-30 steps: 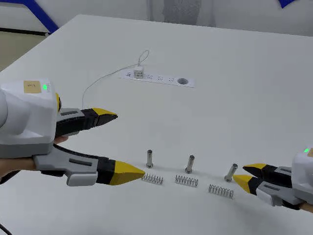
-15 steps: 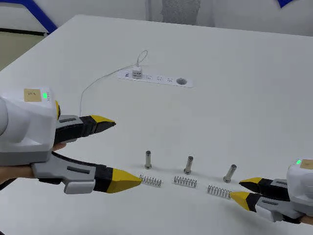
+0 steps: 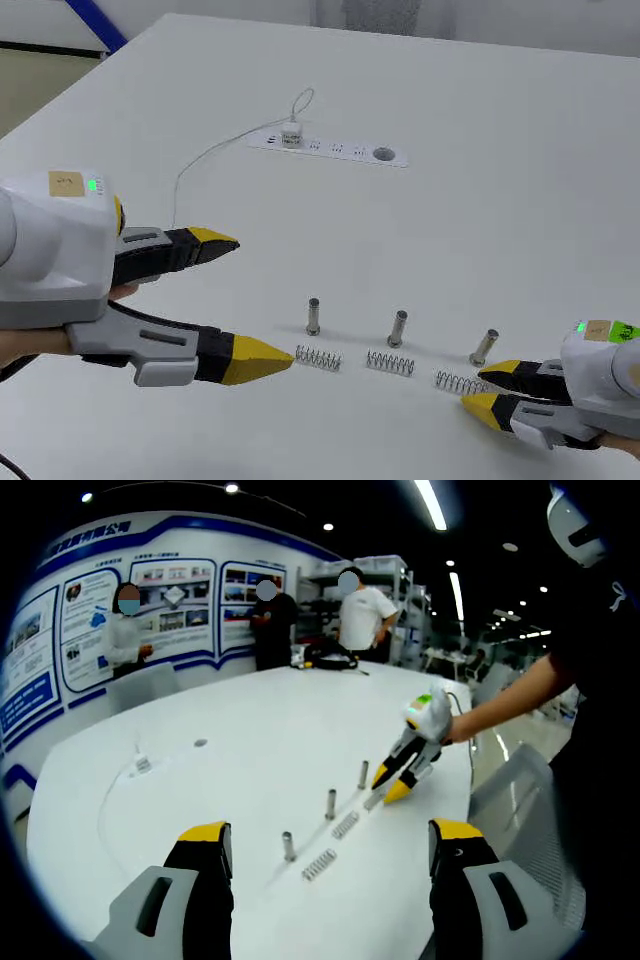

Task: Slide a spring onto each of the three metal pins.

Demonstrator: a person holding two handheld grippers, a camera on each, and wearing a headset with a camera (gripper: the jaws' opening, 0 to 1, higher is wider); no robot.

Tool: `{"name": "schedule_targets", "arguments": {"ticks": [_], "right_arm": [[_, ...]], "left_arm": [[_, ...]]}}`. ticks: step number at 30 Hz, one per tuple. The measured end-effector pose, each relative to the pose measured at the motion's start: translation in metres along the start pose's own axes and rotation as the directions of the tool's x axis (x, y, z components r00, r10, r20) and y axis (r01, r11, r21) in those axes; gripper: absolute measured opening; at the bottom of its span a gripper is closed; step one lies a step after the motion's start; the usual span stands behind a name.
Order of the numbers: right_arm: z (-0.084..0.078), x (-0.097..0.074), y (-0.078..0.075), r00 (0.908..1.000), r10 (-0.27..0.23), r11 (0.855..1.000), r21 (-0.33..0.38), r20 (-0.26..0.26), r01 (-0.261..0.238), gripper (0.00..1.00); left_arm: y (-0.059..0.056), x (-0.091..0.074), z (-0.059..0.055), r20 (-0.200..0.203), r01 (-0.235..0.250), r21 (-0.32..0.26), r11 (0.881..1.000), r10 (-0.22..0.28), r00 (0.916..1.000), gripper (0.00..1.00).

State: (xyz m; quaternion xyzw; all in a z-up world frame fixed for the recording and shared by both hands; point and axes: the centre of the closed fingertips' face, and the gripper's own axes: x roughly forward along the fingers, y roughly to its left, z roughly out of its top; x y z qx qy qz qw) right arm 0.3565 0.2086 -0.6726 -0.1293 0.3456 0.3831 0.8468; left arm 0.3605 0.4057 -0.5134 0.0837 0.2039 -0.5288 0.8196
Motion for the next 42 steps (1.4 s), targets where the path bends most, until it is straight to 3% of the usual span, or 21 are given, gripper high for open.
{"name": "schedule_targets", "arguments": {"ticks": [19,29,42], "right_arm": [[-0.005,0.003,0.006,0.9995,0.023,0.997,-0.080,-0.020,-0.024,0.14],[-0.006,0.002,0.006,0.9988,0.006,0.993,-0.117,-0.049,-0.012,0.11],[0.014,-0.020,0.010,0.9996,0.024,0.993,-0.116,-0.015,-0.026,0.10]], "left_arm": [[-0.002,0.002,0.000,0.005,0.013,-0.009,1.000,-0.012,0.9999,0.82],[-0.005,0.002,-0.004,-0.004,0.015,-0.006,1.000,-0.015,0.9999,0.81],[-0.011,0.007,0.003,0.027,0.032,-0.005,0.999,-0.032,0.9991,0.76]]}}
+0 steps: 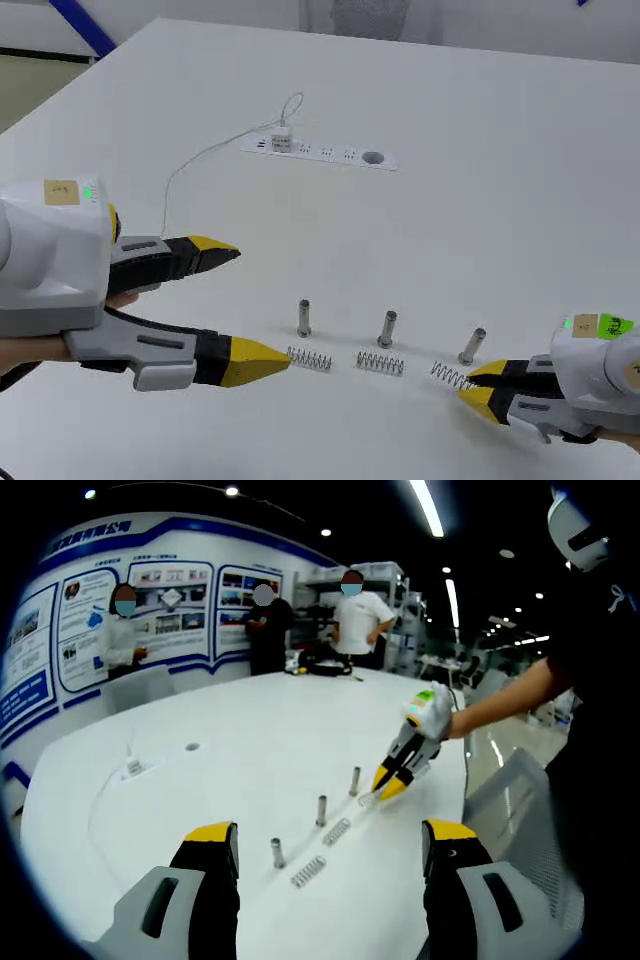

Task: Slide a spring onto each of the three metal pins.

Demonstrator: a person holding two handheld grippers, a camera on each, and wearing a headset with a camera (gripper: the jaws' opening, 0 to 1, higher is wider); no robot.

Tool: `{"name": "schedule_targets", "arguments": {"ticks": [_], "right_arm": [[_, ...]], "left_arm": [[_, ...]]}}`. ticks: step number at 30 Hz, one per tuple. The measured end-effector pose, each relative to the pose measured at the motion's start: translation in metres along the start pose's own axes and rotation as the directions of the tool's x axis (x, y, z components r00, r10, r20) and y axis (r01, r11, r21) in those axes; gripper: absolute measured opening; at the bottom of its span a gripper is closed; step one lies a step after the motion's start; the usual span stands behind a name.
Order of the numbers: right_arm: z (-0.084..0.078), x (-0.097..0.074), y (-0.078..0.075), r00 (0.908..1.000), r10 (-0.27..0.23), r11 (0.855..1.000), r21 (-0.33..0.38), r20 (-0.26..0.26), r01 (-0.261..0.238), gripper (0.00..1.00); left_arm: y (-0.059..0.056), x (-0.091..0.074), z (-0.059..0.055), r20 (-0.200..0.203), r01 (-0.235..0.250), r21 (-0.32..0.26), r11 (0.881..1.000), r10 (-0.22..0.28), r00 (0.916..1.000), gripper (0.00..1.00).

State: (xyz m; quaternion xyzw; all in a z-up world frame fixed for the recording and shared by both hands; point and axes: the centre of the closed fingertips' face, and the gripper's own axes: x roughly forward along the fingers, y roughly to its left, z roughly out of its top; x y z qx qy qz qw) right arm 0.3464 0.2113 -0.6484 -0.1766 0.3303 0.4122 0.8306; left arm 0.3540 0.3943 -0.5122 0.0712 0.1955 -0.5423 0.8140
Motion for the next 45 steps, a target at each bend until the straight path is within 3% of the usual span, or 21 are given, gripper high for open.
{"name": "schedule_targets", "arguments": {"ticks": [6,9,12,15,22,37,45], "right_arm": [[0.017,-0.013,0.003,0.9996,0.020,0.999,-0.027,0.020,-0.020,0.10],[0.026,-0.018,0.005,0.9992,0.032,0.998,-0.056,0.023,-0.031,0.10],[0.035,-0.024,0.007,0.9986,0.040,0.997,-0.073,0.035,-0.037,0.10],[0.051,-0.030,0.010,0.9957,0.051,0.995,-0.091,0.077,-0.044,0.10],[0.074,-0.038,0.018,0.9928,0.062,0.989,-0.137,0.103,-0.048,0.10],[0.099,-0.051,0.038,0.9881,0.114,0.963,-0.254,0.103,-0.085,0.10],[0.109,-0.050,0.058,0.9823,0.171,0.932,-0.337,0.078,-0.135,0.10]], "left_arm": [[-0.009,0.011,-0.001,-0.025,0.040,0.031,0.999,-0.039,0.9989,0.75],[-0.012,0.016,0.001,-0.013,0.045,0.042,0.998,-0.044,0.9989,0.74],[-0.018,0.022,-0.002,-0.017,0.059,0.052,0.997,-0.058,0.9981,0.71],[-0.027,0.029,-0.005,-0.032,0.076,0.070,0.995,-0.074,0.9968,0.70],[-0.044,0.043,-0.009,-0.037,0.110,0.089,0.990,-0.107,0.9936,0.66],[-0.055,0.058,-0.003,-0.016,0.146,0.119,0.982,-0.145,0.9892,0.53],[-0.066,0.068,0.000,-0.014,0.186,0.133,0.973,-0.186,0.9825,0.51]]}}
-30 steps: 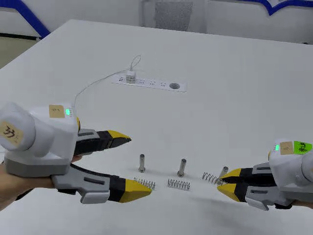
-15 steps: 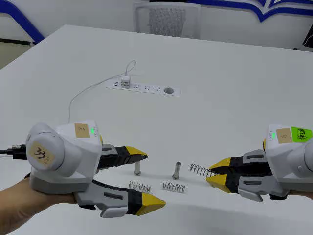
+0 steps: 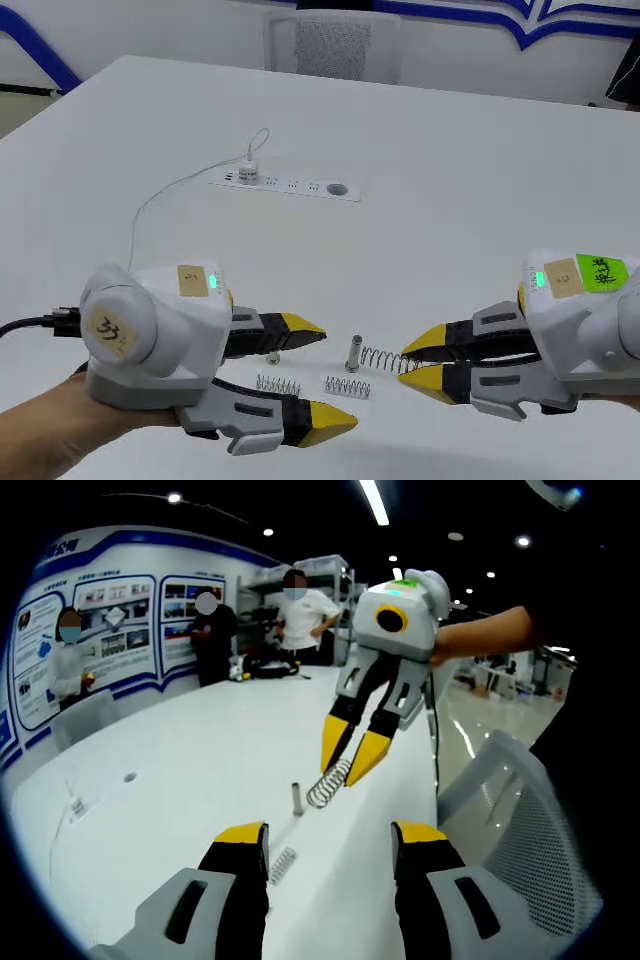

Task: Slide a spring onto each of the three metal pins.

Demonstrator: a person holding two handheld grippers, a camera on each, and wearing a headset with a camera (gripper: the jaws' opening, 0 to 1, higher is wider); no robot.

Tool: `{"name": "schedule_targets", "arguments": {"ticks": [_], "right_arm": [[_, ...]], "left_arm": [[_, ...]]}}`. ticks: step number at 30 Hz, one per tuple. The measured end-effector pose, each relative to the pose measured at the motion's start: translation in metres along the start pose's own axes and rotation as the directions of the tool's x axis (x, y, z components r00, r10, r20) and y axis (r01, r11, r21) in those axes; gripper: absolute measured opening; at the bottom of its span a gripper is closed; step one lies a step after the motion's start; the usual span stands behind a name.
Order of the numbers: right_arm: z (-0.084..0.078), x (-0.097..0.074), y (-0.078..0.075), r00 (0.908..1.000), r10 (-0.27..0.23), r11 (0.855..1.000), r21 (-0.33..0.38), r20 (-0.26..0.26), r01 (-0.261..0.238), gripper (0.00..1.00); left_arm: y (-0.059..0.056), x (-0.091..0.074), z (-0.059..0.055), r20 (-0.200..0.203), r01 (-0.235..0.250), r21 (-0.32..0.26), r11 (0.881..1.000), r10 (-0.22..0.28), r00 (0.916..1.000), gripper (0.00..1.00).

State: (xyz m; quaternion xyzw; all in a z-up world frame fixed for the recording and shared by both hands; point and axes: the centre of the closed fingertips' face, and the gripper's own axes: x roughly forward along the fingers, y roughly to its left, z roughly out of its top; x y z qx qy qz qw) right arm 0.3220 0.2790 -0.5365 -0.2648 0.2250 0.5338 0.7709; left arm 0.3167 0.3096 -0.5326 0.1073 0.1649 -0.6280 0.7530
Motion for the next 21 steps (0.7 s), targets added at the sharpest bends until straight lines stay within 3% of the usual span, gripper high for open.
{"name": "schedule_targets", "arguments": {"ticks": [11,21], "right_arm": [[0.012,0.008,0.013,0.9984,0.055,0.995,-0.086,-0.005,-0.056,0.10],[0.016,0.014,0.020,0.9963,0.084,0.985,-0.148,-0.021,-0.086,0.11]], "left_arm": [[-0.002,0.004,0.004,0.013,0.013,0.014,1.000,-0.013,0.9998,0.46],[-0.005,0.002,0.005,0.025,0.028,0.023,0.999,-0.029,0.9993,0.33]]}}
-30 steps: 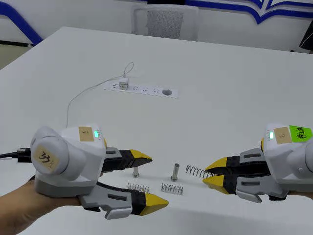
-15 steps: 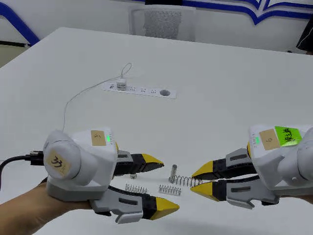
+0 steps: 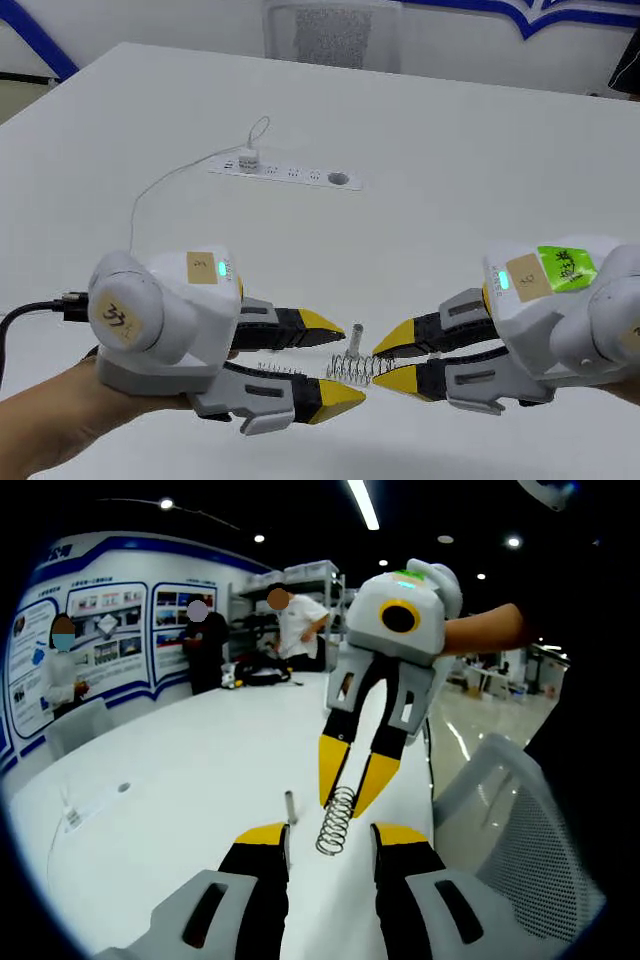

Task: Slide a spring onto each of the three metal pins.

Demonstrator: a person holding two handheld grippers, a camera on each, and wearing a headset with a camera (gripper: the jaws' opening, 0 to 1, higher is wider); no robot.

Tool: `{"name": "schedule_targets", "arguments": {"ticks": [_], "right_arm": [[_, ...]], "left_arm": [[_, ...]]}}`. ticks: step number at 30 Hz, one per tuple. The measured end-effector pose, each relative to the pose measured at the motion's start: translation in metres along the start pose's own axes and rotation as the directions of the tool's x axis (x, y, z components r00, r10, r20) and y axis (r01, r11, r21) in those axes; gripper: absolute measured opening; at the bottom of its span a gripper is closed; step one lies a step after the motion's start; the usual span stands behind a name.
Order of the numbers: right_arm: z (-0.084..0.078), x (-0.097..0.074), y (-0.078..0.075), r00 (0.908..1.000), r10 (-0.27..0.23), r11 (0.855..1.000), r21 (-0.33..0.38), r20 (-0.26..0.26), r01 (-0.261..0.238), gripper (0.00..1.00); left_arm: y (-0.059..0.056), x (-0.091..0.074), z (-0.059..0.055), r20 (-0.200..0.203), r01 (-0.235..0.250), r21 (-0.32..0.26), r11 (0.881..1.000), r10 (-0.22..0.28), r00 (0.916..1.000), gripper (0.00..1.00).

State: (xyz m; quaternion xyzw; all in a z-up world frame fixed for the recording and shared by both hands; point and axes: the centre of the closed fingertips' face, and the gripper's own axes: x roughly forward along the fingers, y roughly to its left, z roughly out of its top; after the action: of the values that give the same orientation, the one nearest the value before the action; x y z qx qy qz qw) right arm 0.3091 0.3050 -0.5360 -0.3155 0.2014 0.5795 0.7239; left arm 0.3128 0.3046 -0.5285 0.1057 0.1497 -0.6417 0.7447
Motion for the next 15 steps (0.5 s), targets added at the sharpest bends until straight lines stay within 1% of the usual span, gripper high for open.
{"name": "schedule_targets", "arguments": {"ticks": [3,8,9,11,15], "right_arm": [[0.0027,0.0004,0.0012,0.9999,0.006,1.000,-0.003,0.008,-0.006,0.11],[0.0052,0.0000,0.0022,0.9998,0.014,1.000,-0.015,0.012,-0.014,0.11],[0.0056,-0.0002,0.0018,0.9998,0.011,1.000,-0.016,0.013,-0.011,0.11],[0.0060,-0.0003,0.0009,0.9998,0.009,1.000,-0.013,0.016,-0.008,0.11],[0.0081,-0.0013,-0.0012,0.9997,0.003,1.000,-0.006,0.026,-0.003,0.11]], "left_arm": [[-0.0009,-0.0008,0.0012,0.008,0.007,0.000,1.000,-0.007,0.9999,0.28],[-0.0004,-0.0009,0.0005,0.006,0.008,0.008,1.000,-0.008,1.0000,0.22],[0.0009,-0.0013,0.0011,0.009,0.002,0.020,1.000,-0.002,1.0000,0.19],[0.0003,-0.0012,0.0014,0.011,0.008,0.015,1.000,-0.009,0.9999,0.18],[-0.0012,-0.0008,0.0007,0.008,0.021,0.024,0.999,-0.021,0.9998,0.14]]}}
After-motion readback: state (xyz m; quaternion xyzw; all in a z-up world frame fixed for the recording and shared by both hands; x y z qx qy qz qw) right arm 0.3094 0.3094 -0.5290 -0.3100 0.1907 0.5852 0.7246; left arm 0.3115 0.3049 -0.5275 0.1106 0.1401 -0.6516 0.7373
